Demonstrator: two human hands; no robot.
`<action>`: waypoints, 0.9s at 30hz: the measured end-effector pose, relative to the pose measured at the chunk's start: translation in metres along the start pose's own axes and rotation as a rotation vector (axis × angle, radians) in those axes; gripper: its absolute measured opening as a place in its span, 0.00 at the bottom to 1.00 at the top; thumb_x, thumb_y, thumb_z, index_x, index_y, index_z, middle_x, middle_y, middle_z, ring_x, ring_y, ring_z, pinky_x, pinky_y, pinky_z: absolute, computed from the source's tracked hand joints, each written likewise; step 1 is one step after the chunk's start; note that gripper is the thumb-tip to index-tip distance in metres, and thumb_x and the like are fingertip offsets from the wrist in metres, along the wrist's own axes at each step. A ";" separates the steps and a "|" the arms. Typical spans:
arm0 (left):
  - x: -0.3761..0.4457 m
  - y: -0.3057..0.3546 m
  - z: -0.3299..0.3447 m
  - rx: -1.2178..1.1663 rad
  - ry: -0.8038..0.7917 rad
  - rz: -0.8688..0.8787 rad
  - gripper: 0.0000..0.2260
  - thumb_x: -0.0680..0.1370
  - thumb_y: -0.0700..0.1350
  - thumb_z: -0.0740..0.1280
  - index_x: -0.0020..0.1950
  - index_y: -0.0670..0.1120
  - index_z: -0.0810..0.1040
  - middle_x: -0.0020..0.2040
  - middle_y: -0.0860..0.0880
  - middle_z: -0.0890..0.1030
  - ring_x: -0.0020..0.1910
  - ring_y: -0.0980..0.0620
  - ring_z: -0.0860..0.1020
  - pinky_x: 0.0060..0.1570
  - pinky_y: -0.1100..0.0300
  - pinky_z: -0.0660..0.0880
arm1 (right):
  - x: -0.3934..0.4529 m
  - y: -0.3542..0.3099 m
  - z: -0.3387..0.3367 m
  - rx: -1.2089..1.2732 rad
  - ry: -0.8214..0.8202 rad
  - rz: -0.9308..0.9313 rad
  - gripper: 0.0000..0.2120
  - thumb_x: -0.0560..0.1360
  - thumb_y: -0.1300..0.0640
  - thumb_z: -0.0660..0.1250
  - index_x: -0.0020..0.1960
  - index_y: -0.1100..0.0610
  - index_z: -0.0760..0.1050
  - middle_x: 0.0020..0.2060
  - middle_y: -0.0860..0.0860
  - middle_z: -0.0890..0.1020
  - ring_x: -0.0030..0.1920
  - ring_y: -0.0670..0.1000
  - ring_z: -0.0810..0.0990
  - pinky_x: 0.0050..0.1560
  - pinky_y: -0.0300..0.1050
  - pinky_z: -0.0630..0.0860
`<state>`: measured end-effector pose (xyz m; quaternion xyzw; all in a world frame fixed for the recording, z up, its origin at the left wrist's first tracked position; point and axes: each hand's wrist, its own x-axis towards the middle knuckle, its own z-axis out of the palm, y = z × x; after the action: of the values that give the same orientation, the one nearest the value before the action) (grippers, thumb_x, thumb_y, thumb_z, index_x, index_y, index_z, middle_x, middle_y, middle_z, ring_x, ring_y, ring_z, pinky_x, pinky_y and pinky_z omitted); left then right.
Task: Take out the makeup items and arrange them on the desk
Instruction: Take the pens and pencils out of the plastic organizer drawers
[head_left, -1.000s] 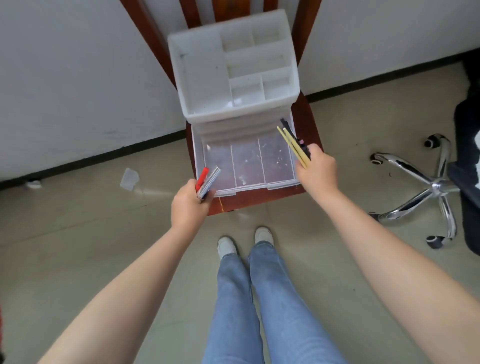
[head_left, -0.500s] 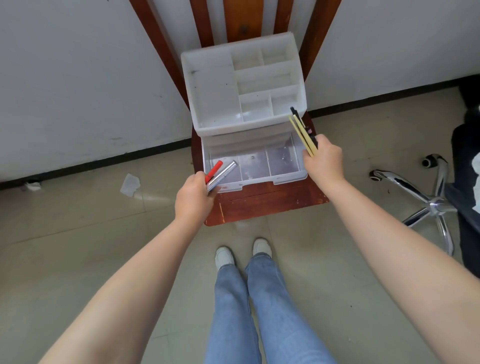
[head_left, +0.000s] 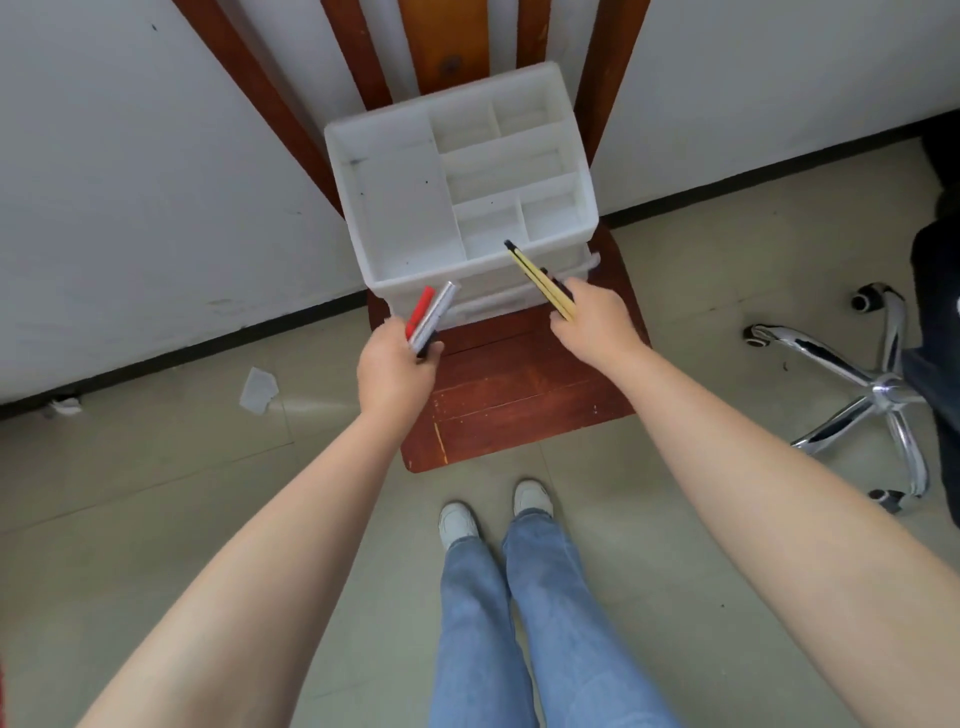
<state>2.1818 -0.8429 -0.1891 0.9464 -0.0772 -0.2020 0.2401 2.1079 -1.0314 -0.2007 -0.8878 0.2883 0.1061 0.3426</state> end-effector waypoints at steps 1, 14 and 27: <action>0.001 0.000 -0.002 -0.019 -0.029 0.030 0.13 0.74 0.44 0.66 0.56 0.39 0.73 0.53 0.41 0.78 0.53 0.42 0.75 0.47 0.57 0.68 | 0.005 -0.005 -0.001 -0.005 -0.013 -0.015 0.12 0.73 0.61 0.62 0.57 0.61 0.72 0.47 0.60 0.79 0.49 0.61 0.77 0.42 0.46 0.71; -0.073 -0.049 0.039 0.425 -0.397 0.341 0.10 0.74 0.46 0.65 0.50 0.42 0.73 0.45 0.40 0.81 0.44 0.39 0.78 0.39 0.52 0.72 | -0.133 0.050 0.063 0.209 0.087 0.313 0.06 0.73 0.58 0.64 0.42 0.58 0.68 0.39 0.63 0.78 0.39 0.61 0.76 0.38 0.49 0.69; -0.115 -0.249 0.262 0.771 -0.540 0.400 0.11 0.76 0.42 0.62 0.56 0.39 0.73 0.54 0.39 0.76 0.53 0.38 0.76 0.48 0.50 0.73 | -0.299 0.191 0.360 0.306 0.070 0.793 0.10 0.76 0.56 0.62 0.52 0.62 0.71 0.43 0.62 0.80 0.44 0.62 0.78 0.36 0.44 0.67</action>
<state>1.9798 -0.7085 -0.4802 0.8468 -0.3850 -0.3463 -0.1213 1.7572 -0.7733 -0.4576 -0.6502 0.6312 0.1555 0.3932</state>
